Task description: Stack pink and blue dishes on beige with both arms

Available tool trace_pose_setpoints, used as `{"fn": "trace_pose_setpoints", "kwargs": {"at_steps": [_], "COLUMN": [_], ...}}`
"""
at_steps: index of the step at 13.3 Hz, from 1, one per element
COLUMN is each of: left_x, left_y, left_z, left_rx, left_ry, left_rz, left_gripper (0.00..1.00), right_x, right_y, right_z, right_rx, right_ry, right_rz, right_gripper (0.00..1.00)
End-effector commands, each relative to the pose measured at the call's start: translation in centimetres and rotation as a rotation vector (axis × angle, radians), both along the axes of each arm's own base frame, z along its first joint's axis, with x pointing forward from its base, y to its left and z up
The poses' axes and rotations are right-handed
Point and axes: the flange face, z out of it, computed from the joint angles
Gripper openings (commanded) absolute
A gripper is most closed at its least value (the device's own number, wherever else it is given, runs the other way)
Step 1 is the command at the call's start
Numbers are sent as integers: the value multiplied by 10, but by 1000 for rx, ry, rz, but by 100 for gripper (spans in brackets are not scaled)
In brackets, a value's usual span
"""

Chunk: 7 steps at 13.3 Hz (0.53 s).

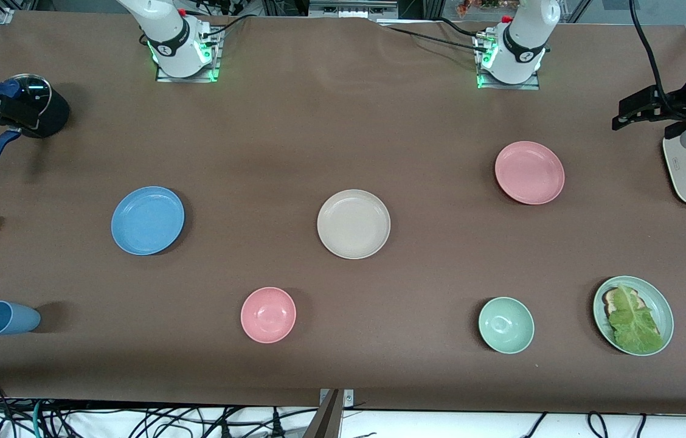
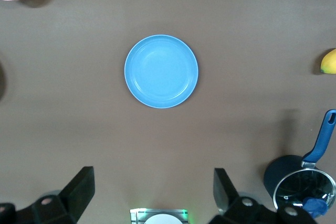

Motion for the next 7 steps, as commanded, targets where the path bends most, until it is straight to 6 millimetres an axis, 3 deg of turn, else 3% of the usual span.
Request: {"fn": "trace_pose_setpoints", "kwargs": {"at_steps": [1, 7], "left_x": [2, 2], "left_y": [1, 1], "left_z": [6, 5], "left_rx": [-8, -8], "left_ry": [-14, -12], "left_rz": [-11, -11], "left_gripper": [100, 100], "right_x": [-2, -4], "right_y": [-3, -9], "right_z": [2, 2], "right_rx": [14, 15], "right_ry": [-11, 0], "right_rz": [-13, -24], "right_gripper": [100, 100]}}
